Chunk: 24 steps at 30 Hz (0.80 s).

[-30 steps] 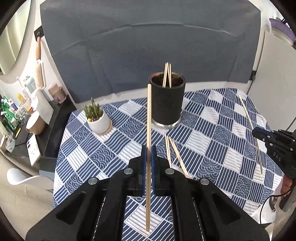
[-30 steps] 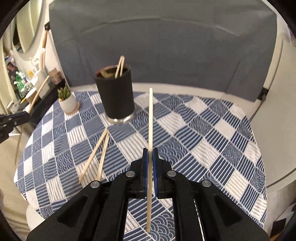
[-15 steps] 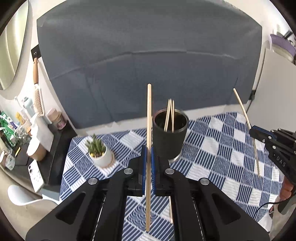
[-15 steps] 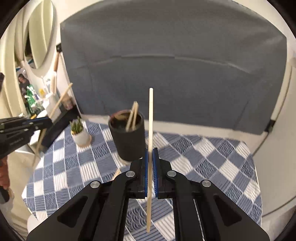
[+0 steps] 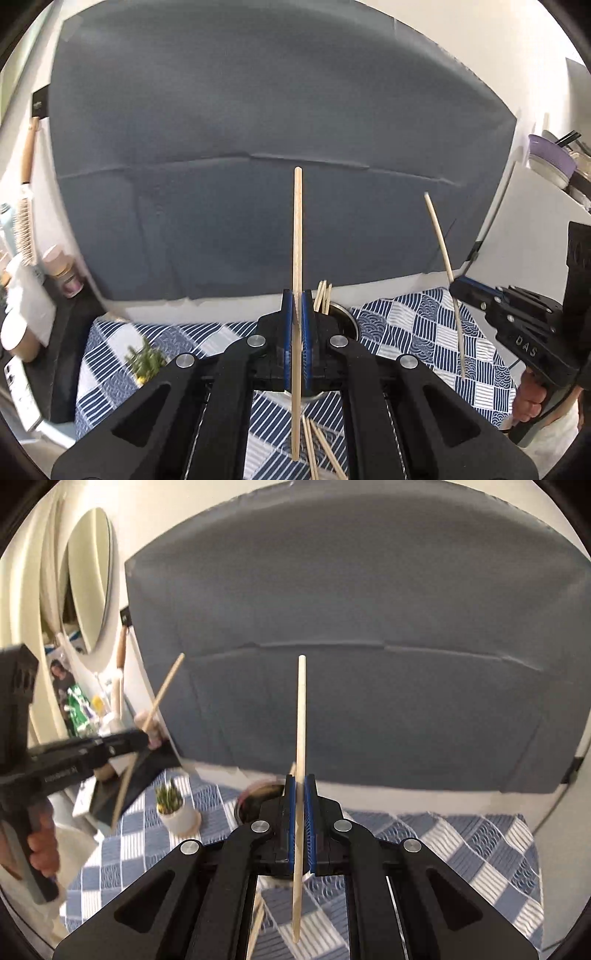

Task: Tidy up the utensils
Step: 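Open the right gripper over the cup, dropping its stick in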

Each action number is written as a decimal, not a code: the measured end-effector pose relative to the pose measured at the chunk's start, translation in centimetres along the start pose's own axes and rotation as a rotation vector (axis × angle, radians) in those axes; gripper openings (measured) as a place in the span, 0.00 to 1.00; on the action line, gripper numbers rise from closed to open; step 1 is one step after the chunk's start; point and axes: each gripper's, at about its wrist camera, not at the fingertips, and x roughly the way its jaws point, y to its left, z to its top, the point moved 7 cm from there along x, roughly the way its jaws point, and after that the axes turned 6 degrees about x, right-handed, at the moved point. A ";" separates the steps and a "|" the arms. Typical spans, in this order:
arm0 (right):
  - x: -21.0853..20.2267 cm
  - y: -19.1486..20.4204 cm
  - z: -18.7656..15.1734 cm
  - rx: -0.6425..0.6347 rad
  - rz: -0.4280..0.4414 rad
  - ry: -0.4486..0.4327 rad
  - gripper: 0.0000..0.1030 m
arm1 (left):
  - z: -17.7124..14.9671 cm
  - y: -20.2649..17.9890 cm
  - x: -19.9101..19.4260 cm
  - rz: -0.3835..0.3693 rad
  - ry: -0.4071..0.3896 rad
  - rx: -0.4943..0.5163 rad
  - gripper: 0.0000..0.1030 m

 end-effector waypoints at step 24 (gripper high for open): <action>10.6 -0.3 -0.8 0.025 0.083 0.061 0.05 | -3.6 7.1 8.5 -0.001 0.045 -0.059 0.36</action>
